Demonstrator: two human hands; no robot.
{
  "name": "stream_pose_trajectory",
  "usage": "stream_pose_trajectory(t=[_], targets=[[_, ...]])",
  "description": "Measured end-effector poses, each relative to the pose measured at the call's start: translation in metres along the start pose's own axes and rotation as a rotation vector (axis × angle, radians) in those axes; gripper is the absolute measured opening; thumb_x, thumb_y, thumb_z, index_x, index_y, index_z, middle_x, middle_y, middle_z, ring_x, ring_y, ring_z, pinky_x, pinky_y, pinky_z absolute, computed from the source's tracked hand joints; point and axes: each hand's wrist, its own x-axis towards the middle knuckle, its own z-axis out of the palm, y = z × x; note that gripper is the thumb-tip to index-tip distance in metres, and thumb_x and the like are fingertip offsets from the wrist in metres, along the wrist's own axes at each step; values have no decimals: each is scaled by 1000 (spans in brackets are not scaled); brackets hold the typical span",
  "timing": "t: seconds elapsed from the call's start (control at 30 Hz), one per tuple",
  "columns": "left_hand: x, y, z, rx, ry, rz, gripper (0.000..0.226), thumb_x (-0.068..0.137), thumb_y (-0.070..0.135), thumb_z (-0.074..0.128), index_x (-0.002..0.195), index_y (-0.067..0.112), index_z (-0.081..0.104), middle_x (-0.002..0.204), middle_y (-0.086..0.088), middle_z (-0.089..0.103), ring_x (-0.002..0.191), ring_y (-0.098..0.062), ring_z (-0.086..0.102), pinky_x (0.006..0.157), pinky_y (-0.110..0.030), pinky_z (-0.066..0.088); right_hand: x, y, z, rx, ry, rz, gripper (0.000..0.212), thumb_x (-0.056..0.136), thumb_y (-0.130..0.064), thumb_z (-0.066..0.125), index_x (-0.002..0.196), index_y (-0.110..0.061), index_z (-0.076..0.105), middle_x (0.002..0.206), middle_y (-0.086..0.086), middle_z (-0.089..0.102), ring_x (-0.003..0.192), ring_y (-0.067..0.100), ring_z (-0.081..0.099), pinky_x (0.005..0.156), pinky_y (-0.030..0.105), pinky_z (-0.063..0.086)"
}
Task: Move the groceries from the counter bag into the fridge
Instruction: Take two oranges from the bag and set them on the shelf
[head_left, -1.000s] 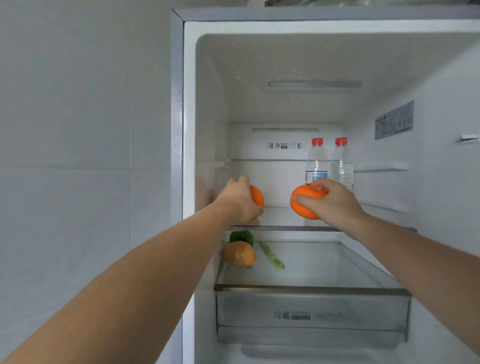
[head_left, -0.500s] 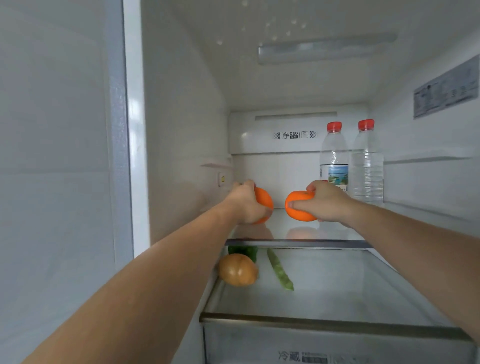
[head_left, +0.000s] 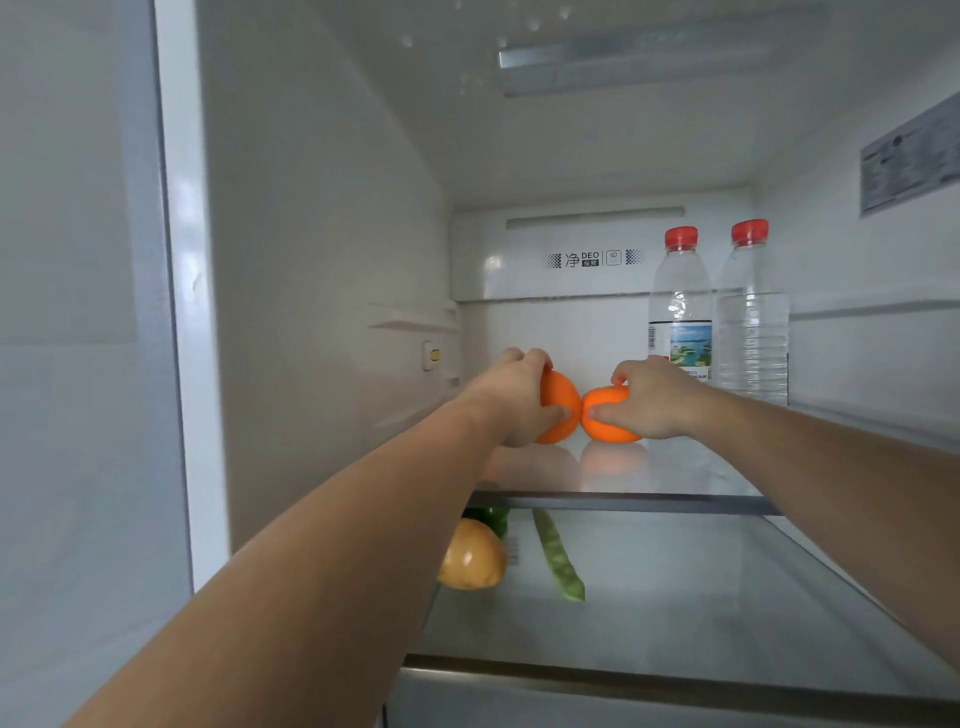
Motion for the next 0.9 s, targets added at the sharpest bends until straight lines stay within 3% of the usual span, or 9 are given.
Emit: stream_pose_trajectory(t=[0.17,0.37,0.53,0.67,0.9], targets=[[6,1,2,88,-18,17,67,85,38,66,141,20,35,135,-7,46,120,-29,48,99,-44,44,-4,4,-1,-141,31,-66,55,82,-48,63,123,-13,53,115,10,54,99,28,56,84,39,50],[8,0,4,113,-21,-14,73,82,31,69,143,17,33,137,-6,39,122,-31,48,99,-47,46,-6,4,-1,-96,49,-90,51,79,-37,68,121,-12,55,112,9,59,98,27,57,82,37,51],[4,-2,10,90,-31,-29,84,82,30,70,150,23,21,147,-6,33,131,-32,41,103,-49,42,-8,7,1,-74,51,-93,48,79,-34,68,120,-11,55,110,9,60,93,26,56,79,35,51],[-6,-1,11,31,-14,-50,84,83,33,67,151,31,17,151,-5,27,135,-34,33,106,-50,38,-14,10,3,-82,53,-110,54,80,-36,67,126,-13,50,115,9,56,101,28,56,81,37,50],[-36,6,-5,48,33,-48,73,83,40,63,146,30,29,141,-7,38,129,-33,38,104,-49,39,-35,14,-1,-22,108,-104,66,78,-45,66,135,-19,43,126,10,47,109,30,53,89,45,49]])
